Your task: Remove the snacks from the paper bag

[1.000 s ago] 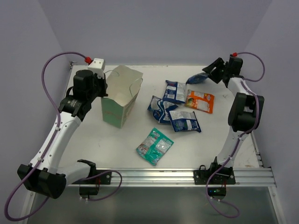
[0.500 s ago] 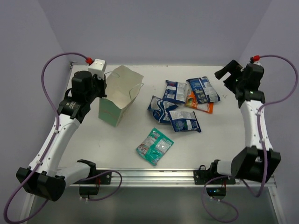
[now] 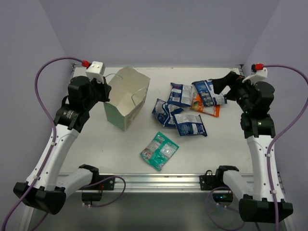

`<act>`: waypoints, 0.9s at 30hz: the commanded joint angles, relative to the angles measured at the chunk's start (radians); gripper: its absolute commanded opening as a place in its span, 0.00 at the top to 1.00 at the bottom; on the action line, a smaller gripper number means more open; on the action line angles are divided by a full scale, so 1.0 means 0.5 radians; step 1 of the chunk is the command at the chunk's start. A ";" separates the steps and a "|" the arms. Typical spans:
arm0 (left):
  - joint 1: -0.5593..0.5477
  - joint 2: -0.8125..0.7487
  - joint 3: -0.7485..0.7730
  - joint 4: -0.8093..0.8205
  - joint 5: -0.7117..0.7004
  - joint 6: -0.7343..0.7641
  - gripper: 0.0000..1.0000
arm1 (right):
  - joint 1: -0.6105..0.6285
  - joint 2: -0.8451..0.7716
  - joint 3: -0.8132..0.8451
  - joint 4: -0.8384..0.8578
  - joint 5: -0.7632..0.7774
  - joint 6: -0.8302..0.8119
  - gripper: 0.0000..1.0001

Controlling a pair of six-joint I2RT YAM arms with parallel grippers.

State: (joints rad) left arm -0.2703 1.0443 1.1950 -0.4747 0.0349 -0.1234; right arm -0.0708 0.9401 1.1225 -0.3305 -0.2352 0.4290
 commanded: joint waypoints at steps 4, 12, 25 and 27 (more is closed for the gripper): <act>0.034 -0.021 -0.184 0.179 -0.143 -0.180 1.00 | 0.111 -0.205 0.047 0.005 -0.119 -0.256 0.01; 0.096 0.071 -0.343 0.409 -0.159 -0.247 1.00 | 0.215 -0.435 -0.078 -0.042 -0.079 -0.401 0.01; 0.129 0.004 -0.341 0.262 -0.281 -0.137 0.64 | 0.279 -0.494 0.056 -0.155 -0.103 -0.398 0.01; 0.129 -0.011 -0.334 0.238 -0.297 -0.118 0.62 | 0.286 -0.457 0.111 -0.176 -0.122 -0.395 0.01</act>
State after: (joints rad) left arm -0.2142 1.0687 0.9981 -0.3481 -0.0826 -0.2131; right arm 0.0650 0.6945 1.1049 -0.4133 -0.2790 0.2317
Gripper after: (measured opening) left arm 0.365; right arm 0.989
